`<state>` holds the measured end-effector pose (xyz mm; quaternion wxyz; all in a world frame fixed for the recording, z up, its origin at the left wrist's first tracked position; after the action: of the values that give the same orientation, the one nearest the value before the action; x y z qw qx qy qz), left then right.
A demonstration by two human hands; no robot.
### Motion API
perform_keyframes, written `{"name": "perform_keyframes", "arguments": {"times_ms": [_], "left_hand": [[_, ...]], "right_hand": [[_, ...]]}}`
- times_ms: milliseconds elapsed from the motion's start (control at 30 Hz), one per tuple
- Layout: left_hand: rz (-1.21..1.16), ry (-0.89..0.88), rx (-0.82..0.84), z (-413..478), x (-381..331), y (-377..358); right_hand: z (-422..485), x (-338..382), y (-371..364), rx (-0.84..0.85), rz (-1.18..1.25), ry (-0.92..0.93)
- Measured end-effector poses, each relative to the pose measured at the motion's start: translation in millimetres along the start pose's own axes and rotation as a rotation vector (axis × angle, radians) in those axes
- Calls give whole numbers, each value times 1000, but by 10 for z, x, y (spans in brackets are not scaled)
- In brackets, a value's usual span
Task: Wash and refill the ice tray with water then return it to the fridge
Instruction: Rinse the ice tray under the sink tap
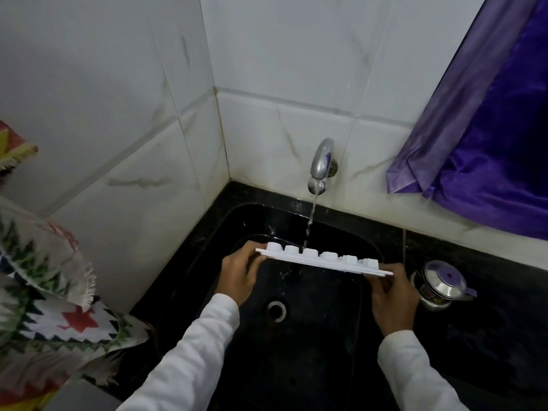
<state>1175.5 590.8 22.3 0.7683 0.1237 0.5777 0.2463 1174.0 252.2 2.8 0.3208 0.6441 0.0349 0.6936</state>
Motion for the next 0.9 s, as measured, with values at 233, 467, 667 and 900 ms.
{"name": "perform_keyframes", "arguments": {"times_ms": [233, 467, 667, 900], "left_hand": [[-60, 146, 81, -154, 321, -117], [-275, 243, 110, 85, 272, -391], [-712, 508, 152, 319, 83, -870], [-792, 641, 73, 601, 1, -1099]], "right_hand": [[-115, -189, -102, 142, -51, -121], [141, -135, 71, -45, 151, -245], [746, 30, 262, -137, -56, -217], [1018, 489, 127, -142, -368, 218]]}}
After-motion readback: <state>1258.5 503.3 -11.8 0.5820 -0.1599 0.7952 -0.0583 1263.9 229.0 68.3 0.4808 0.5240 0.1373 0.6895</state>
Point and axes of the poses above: each hand's wrist, its own z-axis towards the middle knuckle, its own y-axis out of the back of the hand, x = y × z, the point moved 9 cm from there along z, towards the middle knuckle, and after that the axes turned 3 degrees about -y, right-handed, at the moved point
